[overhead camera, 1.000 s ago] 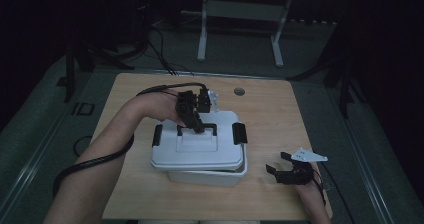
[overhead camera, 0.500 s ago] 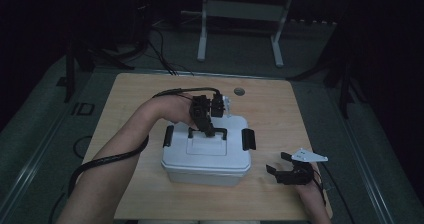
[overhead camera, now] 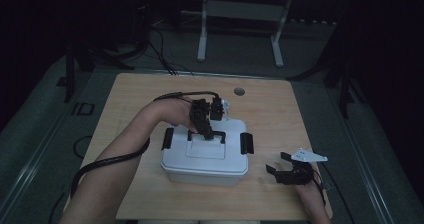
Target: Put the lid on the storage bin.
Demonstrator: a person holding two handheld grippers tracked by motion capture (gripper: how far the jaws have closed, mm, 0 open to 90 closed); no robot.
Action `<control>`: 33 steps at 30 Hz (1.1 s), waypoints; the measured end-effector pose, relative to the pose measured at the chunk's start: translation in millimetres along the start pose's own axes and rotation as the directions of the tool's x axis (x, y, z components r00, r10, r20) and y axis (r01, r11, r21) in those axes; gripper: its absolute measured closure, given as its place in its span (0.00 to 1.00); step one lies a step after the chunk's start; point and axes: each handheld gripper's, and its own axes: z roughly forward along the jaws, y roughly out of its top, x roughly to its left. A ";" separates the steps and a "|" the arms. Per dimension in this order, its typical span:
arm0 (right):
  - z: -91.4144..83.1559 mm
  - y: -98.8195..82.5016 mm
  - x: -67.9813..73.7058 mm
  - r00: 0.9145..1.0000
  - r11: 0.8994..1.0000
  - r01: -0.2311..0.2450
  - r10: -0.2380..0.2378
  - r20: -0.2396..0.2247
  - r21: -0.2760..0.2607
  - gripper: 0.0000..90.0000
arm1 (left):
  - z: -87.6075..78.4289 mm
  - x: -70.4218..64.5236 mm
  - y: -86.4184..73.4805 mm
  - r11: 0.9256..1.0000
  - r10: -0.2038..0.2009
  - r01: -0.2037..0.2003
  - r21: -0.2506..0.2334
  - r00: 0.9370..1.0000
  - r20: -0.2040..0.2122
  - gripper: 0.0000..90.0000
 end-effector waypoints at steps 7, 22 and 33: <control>-0.7 -1.0 -0.5 1.000 1.000 -0.006 0.006 -0.001 0.000 0.15 | -1.6 4.0 -11.5 0.999 -0.032 0.030 -0.038 0.999 -0.044 0.74; 0.0 -1.7 -0.5 1.000 1.000 -0.007 0.007 0.002 0.007 0.15 | -12.0 1.0 -53.9 0.980 -0.162 0.157 -0.125 0.986 -0.039 0.25; 0.7 -1.5 0.2 1.000 1.000 -0.006 0.006 0.002 0.008 0.15 | -19.0 -9.0 -99.1 0.964 -0.195 0.180 -0.196 0.979 -0.060 0.19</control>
